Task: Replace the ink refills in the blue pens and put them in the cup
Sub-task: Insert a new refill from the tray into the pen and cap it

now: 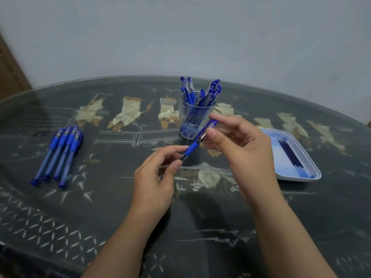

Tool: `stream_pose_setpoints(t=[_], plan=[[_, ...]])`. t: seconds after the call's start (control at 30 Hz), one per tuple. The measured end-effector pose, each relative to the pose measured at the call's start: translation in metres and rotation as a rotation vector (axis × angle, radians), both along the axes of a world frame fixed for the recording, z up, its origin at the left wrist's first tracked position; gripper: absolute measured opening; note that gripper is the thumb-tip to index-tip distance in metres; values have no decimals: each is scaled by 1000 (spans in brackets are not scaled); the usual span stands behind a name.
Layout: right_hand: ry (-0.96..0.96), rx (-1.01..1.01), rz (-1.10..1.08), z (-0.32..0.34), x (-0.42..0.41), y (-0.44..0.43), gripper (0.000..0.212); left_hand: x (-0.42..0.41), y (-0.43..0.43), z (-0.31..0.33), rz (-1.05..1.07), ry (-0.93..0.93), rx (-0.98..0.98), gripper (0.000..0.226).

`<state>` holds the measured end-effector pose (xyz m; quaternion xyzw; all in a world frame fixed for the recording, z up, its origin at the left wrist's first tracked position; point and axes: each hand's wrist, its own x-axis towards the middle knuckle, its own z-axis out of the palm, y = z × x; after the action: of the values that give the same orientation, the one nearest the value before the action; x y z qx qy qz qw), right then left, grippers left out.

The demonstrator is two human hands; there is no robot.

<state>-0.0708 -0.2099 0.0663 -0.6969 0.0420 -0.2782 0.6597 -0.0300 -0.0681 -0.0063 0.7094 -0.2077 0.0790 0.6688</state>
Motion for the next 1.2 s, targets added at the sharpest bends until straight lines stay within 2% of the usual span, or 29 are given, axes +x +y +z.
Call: stream_pose_setpoints(t=[0.27, 0.6, 0.87, 1.07, 1.13, 1.2], plan=[[23, -12, 32, -2, 1, 2, 25, 0, 0, 2, 8, 17, -7, 43], [30, -30, 10, -9, 4, 12, 26, 0, 2, 2, -13, 139, -112, 50], [14, -60, 16, -11, 2, 16, 26, -1, 2, 1, -31, 163, -171, 41], [3, -219, -35, -6, 0, 17, 28, -1, 5, 9, -77, 156, -134, 36], [-41, -267, -69, 9, 3, 13, 29, 2, 12, 13, -58, 93, -71, 28], [-103, -303, -145, 32, 12, 2, 27, 11, 28, 14, 51, -3, 38, 23]])
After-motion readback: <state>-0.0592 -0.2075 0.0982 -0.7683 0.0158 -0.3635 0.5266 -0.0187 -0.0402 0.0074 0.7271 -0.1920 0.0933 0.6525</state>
